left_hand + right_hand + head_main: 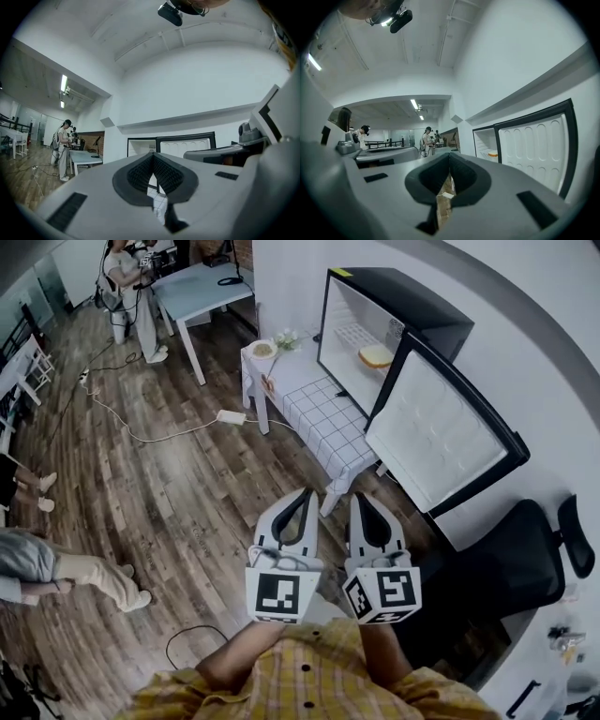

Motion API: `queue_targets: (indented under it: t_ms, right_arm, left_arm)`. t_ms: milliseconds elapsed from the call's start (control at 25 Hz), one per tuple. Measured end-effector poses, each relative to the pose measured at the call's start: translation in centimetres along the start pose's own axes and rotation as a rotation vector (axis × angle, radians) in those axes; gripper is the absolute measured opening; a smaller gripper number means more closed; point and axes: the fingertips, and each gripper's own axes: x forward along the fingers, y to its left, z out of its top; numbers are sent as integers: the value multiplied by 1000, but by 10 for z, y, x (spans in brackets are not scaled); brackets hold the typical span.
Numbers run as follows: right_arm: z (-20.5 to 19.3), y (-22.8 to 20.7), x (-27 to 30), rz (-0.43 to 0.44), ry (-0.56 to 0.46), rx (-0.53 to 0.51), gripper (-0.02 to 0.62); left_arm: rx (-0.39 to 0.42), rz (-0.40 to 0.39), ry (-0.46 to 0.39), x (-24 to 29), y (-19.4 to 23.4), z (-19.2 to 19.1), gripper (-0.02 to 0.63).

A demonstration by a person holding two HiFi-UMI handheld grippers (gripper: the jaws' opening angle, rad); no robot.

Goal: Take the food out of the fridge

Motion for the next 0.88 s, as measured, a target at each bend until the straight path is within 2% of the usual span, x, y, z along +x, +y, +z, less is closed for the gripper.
queue_targets:
  t_ms: [440,880]
  right_arm:
    - [20,-70,87,39,-9,2,8]
    - [8,-112,133,36,11,46,8]
  left_arm:
    - [16,45,33,115,8,-4,8]
    - [42,46,62,177,17,-19,8]
